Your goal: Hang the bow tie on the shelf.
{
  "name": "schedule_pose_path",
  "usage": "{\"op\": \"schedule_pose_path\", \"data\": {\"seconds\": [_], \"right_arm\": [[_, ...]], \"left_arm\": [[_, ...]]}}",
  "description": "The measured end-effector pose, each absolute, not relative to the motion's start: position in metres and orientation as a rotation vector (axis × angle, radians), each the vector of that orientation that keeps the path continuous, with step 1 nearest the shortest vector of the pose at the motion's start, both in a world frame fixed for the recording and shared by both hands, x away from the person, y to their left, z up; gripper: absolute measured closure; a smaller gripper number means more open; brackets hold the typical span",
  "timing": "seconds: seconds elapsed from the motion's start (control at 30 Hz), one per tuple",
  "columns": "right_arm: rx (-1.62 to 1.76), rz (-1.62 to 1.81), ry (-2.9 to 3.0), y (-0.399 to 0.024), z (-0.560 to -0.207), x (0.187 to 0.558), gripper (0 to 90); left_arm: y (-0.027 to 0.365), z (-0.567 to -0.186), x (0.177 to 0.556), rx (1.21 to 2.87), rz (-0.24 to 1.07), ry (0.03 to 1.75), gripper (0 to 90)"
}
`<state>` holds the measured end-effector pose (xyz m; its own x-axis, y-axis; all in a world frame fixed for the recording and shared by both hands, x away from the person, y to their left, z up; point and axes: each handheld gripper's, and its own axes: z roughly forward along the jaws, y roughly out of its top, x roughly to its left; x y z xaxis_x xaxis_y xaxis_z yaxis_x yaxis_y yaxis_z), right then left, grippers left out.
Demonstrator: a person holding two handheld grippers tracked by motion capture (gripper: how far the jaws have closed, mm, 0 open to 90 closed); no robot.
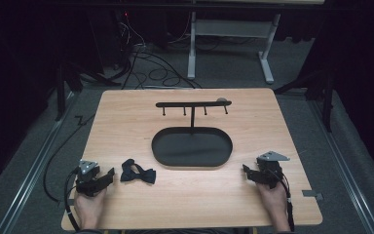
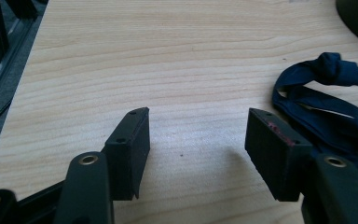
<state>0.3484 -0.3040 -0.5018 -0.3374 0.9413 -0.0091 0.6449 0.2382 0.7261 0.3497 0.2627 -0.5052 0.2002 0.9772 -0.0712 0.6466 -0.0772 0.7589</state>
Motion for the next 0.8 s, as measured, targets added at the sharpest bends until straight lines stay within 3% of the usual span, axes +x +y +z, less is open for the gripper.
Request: {"op": "schedule_pose_path", "data": {"seconds": [0.4,0.8], "right_arm": [[1.448,0.881,2.069,-0.304,-0.502,0.348,35.6],[1.45,0.882,2.068,-0.304,-0.502,0.348,35.6]], "left_arm": [[0.256,-0.496,0.332,1.773,0.578,1.449,40.4],[0.231,-0.489,0.342,1.83,0.535,1.392,40.1]]}}
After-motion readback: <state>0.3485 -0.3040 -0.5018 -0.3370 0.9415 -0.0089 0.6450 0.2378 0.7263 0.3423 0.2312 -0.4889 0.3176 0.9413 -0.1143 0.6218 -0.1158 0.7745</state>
